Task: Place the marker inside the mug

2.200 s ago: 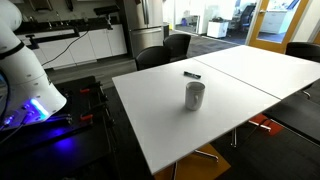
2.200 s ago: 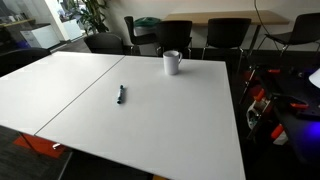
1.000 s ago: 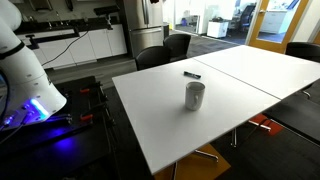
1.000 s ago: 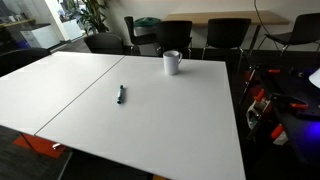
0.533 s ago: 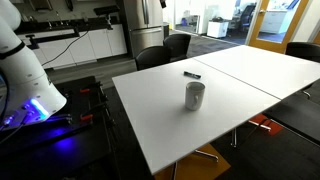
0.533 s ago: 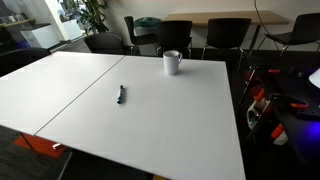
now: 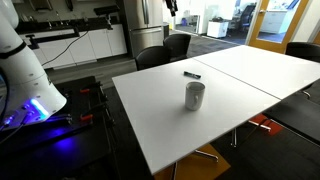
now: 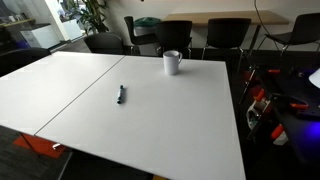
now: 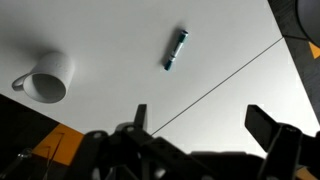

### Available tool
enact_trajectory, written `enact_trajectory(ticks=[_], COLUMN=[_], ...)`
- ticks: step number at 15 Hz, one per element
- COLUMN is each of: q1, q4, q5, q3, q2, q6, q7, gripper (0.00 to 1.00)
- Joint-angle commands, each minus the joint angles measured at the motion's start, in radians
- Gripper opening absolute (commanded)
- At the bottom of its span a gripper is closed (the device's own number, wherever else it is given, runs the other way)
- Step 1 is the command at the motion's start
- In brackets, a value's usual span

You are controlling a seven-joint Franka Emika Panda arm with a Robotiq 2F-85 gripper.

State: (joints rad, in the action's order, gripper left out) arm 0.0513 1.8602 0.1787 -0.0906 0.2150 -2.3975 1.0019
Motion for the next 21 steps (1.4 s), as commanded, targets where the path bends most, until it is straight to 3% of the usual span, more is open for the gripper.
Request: enact_trajectory(ticks=[1,7,8,9,18,21], q1=[0.061,0.097,0.082,0.093,0.095,0.075], q4=[-0.147,-0.307,-0.327,-0.246,-0.247,-0.267], q5=[0.017,-0.031,-0.071,-0.042,-0.050,-0.107], q3=[0.063,0.113,0.095,0.114,0.122,0.110], q2=[0.128,0.295,0.319,0.266,0.290,0.331], q6=[0.048,0.115,0.119,0.067,0.043,0.026], q7=[0.094,0.120,0.072,0.087,0.096,0.084], gripper=[1.00,1.00,1.00,1.00,1.00,1.00])
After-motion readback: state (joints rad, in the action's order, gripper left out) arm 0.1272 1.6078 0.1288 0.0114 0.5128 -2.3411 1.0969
